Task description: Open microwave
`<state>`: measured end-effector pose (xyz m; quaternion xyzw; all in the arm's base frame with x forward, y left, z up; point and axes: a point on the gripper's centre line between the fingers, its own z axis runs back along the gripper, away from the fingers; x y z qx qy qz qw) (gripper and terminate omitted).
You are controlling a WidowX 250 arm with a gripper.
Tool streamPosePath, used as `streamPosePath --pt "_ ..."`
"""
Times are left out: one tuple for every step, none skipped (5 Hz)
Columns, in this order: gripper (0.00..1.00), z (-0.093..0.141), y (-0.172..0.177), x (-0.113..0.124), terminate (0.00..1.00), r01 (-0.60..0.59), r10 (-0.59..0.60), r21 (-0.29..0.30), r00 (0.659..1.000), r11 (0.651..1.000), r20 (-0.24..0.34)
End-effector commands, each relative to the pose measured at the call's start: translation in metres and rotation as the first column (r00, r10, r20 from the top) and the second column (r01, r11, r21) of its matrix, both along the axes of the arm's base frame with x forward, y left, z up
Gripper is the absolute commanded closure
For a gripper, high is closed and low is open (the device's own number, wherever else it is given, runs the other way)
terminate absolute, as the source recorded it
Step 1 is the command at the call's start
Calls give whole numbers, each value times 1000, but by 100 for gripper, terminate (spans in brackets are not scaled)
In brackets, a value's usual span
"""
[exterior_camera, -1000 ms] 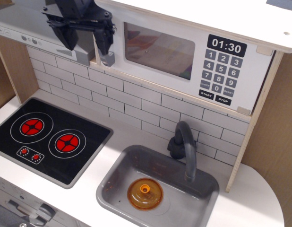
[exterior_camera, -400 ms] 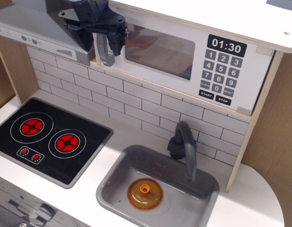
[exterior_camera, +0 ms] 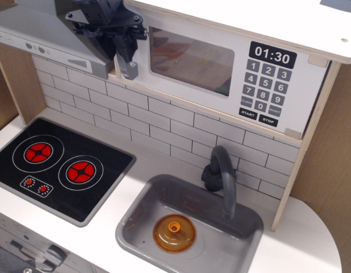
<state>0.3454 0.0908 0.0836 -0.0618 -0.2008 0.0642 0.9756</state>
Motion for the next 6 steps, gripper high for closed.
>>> streamPosePath --pt "100 23 -1 -18 0 29 -29 1 996 1000 79" --pt "100 23 -2 -46 0 73 -72 -4 995 997 65" --pt "0 26 -8 -80 0 65 -65 24 998 998 4" --pt "0 30 -9 -118 0 86 -97 -60 971 995 -220" --pt "0 30 10 -146 0 29 -55 -81 942 996 -332" --pt "0 26 42 -141 0 -73 55 -42 939 996 -339"
